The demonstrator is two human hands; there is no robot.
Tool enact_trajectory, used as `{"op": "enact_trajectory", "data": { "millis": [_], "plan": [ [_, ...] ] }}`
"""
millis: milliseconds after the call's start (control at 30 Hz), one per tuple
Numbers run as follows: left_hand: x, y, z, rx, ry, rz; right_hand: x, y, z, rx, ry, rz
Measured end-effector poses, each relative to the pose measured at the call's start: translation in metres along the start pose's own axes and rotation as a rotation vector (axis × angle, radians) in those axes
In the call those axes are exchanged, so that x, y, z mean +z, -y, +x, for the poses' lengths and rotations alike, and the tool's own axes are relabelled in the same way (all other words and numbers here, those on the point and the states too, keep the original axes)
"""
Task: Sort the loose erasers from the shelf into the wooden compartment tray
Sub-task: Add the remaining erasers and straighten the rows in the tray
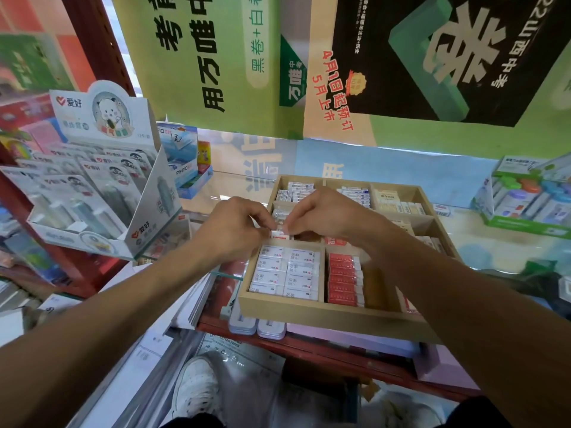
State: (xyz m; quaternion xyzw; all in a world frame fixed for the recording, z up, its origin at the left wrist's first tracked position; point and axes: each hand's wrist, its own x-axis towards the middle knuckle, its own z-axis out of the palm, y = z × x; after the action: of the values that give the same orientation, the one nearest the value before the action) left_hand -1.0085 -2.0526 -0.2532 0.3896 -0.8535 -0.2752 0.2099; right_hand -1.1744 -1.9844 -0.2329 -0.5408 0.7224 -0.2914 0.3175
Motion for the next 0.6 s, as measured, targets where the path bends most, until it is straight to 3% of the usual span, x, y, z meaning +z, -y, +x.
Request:
{"op": "enact_trajectory", "data": {
  "millis": [400, 600],
  "plan": [
    [-0.004, 0.007, 0.003, 0.334, 0.053, 0.374, 0.005, -0.002, 0.005, 0.055, -0.077, -0.067],
    [-0.006, 0.010, 0.003, 0.399, 0.104, 0.390, 0.004, 0.004, 0.008, 0.094, -0.019, -0.045]
  ]
}}
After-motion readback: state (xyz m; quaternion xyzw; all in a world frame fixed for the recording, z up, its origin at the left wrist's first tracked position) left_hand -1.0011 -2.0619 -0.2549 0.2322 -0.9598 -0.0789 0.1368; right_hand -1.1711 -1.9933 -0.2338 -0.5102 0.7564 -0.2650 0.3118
